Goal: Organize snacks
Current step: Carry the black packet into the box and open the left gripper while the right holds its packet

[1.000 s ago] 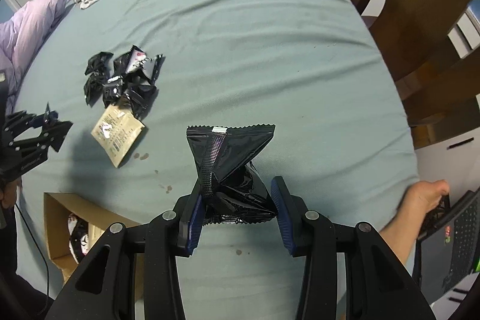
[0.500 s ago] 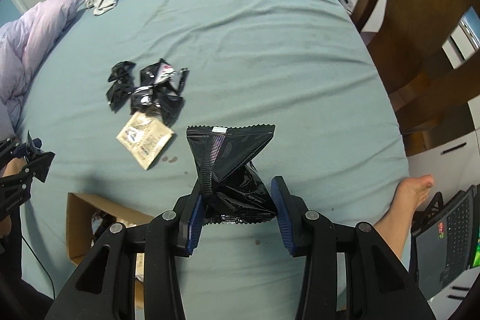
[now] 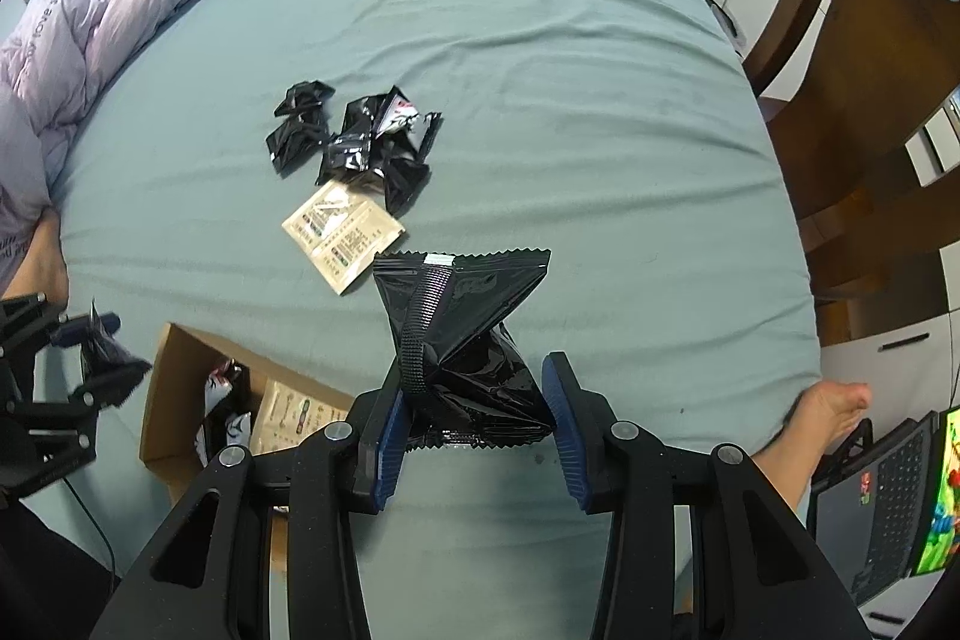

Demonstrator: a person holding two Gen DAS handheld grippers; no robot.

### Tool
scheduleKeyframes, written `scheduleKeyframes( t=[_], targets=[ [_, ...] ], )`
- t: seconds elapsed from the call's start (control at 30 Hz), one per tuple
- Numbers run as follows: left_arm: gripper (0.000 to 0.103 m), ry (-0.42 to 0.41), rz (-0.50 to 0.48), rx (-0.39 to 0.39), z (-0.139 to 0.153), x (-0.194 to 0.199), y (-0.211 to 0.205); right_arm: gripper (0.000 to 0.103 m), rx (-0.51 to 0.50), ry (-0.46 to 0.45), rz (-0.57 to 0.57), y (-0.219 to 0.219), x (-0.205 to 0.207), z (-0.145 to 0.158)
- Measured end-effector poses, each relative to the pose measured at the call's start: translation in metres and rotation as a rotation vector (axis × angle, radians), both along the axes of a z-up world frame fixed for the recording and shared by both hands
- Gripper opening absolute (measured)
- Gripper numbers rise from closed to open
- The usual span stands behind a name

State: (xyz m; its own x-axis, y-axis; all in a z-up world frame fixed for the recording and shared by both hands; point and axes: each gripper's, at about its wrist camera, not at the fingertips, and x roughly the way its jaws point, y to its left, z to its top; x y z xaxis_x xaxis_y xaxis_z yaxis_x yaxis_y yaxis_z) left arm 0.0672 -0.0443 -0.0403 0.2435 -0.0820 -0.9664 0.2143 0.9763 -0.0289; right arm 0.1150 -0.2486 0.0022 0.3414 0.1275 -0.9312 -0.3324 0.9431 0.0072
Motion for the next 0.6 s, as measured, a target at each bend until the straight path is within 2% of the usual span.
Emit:
scheduleKeyframes(
  t=[0.13, 0.43, 0.6],
  targets=[
    [0.038, 0.032, -0.007, -0.015, -0.009, -0.014, -0.009, 0.041, -0.010, 0.008, 0.014, 0.002, -0.002, 0.000],
    [0.038, 0.065, -0.065, 0.036, -0.026, -0.038, -0.015, 0.041, -0.045, 0.028, 0.053, 0.015, -0.009, -0.002],
    [0.038, 0.069, -0.081, 0.027, -0.026, -0.043, -0.013, 0.041, -0.055, 0.034, 0.125, 0.034, -0.023, -0.005]
  ],
)
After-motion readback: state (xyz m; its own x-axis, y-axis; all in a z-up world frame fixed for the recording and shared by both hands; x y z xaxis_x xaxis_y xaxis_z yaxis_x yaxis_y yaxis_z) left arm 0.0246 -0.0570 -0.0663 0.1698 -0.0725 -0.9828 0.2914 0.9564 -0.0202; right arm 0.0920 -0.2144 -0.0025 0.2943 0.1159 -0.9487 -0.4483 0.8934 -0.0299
